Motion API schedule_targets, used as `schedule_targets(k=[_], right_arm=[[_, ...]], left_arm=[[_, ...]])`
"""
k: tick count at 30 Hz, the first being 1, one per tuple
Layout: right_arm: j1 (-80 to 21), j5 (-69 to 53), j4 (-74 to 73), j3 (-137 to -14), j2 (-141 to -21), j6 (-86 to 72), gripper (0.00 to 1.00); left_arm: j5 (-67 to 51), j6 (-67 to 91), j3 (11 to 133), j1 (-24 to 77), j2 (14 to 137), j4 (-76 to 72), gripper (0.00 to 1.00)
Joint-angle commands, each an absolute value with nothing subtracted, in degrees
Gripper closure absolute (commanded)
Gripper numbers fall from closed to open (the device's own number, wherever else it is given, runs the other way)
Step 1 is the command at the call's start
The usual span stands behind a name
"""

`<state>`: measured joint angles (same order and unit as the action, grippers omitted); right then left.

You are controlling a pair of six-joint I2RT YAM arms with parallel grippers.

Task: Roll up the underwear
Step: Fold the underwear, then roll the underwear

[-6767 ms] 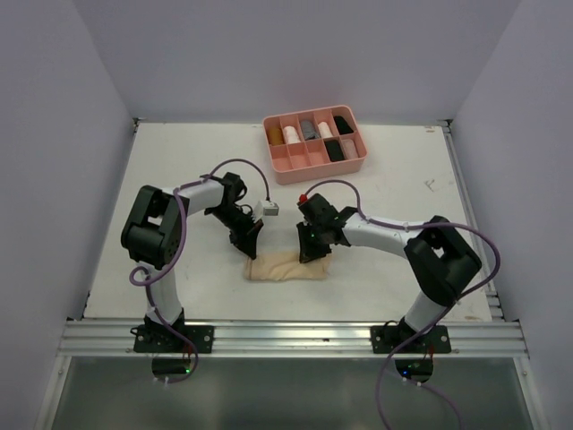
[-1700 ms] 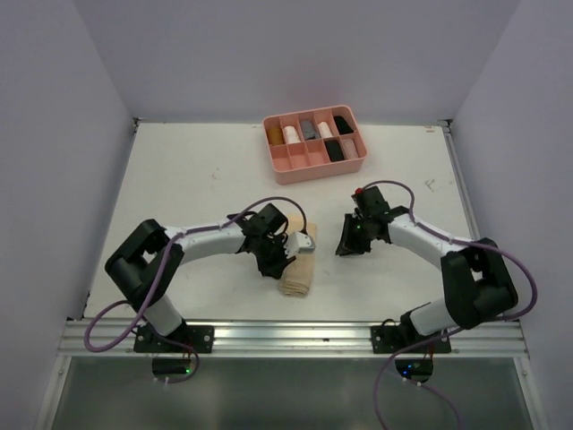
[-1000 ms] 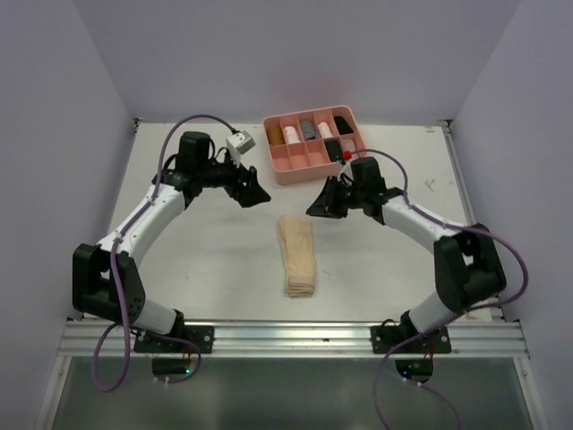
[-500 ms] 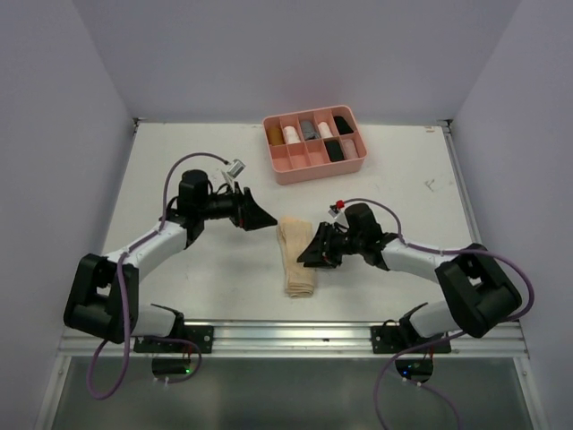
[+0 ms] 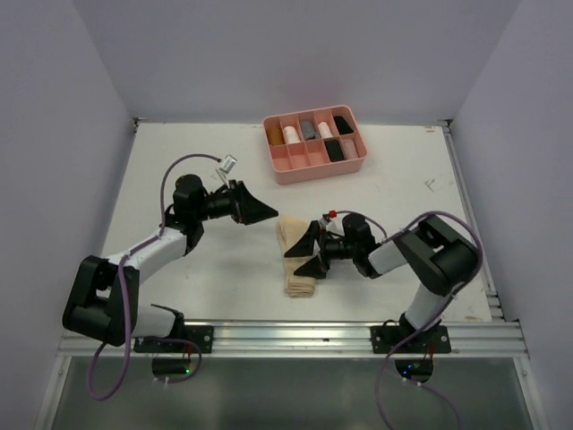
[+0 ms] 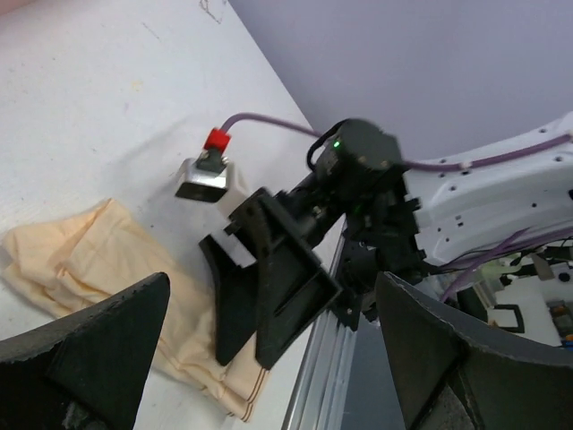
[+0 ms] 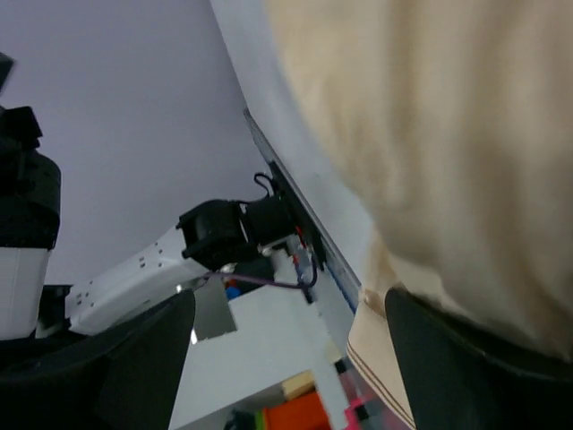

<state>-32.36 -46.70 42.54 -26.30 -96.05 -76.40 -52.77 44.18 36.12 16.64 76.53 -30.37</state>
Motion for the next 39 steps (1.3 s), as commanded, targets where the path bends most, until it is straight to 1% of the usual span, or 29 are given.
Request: schedule_targets(k=[1, 2, 4, 8, 12, 13, 14, 15, 16, 17, 18, 20, 22, 23, 25, 26, 31, 36, 38, 39], right_arm=[[-32.8, -51.0, 76.5, -21.2, -107.3, -95.5, 0.09], [-32.9, -50.9, 85.6, -20.6, -110.2, -97.5, 0.09], [-33.0, -49.5, 90.8, -19.0, -115.6, -99.0, 0.09], [-33.4, -47.8, 87.3, -17.6, -116.5, -94.3, 0.08], [-33.4, -46.3, 79.9, -17.7, -112.2, -90.2, 0.08], [-33.4, -46.0, 76.6, -17.8, -110.3, -87.0, 0.08], [-33.4, -44.8, 68.6, -18.8, -104.6, -85.0, 0.07], [-33.4, -44.3, 62.9, -19.8, -101.4, -82.4, 0.07], [-33.4, -43.6, 55.8, -21.2, -97.2, -75.0, 0.06], [-33.4, -41.3, 39.5, -25.1, -90.6, -70.0, 0.04], [-33.4, -40.6, 31.5, -27.4, -87.7, -61.1, 0.03], [-33.4, -40.7, 24.4, -30.0, -84.9, -57.3, 0.03], [-33.5, -42.5, 25.5, -30.0, -84.1, -56.0, 0.03], [-33.5, -42.9, 30.4, -29.1, -84.1, -56.7, 0.03], [-33.6, -44.0, 35.2, -26.1, -84.6, -57.7, 0.02], [-33.6, -44.1, 40.3, -23.8, -84.9, -57.8, 0.02], [-34.2, -45.3, 48.7, -21.2, -87.9, -57.2, 0.03], [-36.9, -44.6, 52.9, -22.0, -90.4, -59.1, 0.04], [-38.9, -42.8, 52.2, -22.5, -90.6, -59.2, 0.04], [-40.2, -42.1, 49.6, -22.7, -90.9, -58.0, 0.04]], left_arm=[[-54.4, 52.4, 35.1, 16.3, 78.5, -41.9, 0.00], [-54.6, 52.6, 35.0, 16.3, 78.8, -42.5, 0.00], [-54.1, 53.6, 34.8, 16.5, 79.2, -43.8, 0.00], [-52.9, 53.7, 35.2, 17.7, 79.7, -42.8, 0.00], [-48.9, 49.4, 35.7, 19.3, 79.3, -34.6, 0.00], [-48.8, 49.3, 35.5, 19.9, 79.3, -34.5, 0.00], [-48.8, 49.4, 35.1, 20.1, 79.2, -34.7, 0.00], [-49.2, 49.7, 34.9, 20.2, 79.2, -35.3, 0.00], [-49.5, 50.1, 34.7, 20.3, 79.2, -36.4, 0.00], [-49.7, 50.4, 34.6, 20.3, 79.0, -36.7, 0.00], [-50.1, 50.4, 34.5, 20.3, 78.9, -37.3, 0.00], [-50.8, 50.9, 33.8, 20.3, 79.0, -40.4, 0.00], [-53.0, 52.9, 33.1, 20.3, 79.6, -45.2, 0.00], [-53.8, 53.7, 32.4, 20.3, 80.4, -46.8, 0.00], [-54.6, 56.3, 31.4, 20.3, 80.9, -51.0, 0.00], [-54.5, 57.6, 30.5, 20.3, 80.8, -52.0, 0.00], [-54.1, 58.3, 30.2, 20.3, 80.7, -52.6, 0.00], [-53.8, 59.8, 29.9, 20.8, 82.2, -54.1, 0.00], [-53.4, 60.0, 29.7, 21.0, 82.5, -53.8, 0.00], [-52.7, 59.9, 29.7, 21.5, 82.8, -53.4, 0.00]])
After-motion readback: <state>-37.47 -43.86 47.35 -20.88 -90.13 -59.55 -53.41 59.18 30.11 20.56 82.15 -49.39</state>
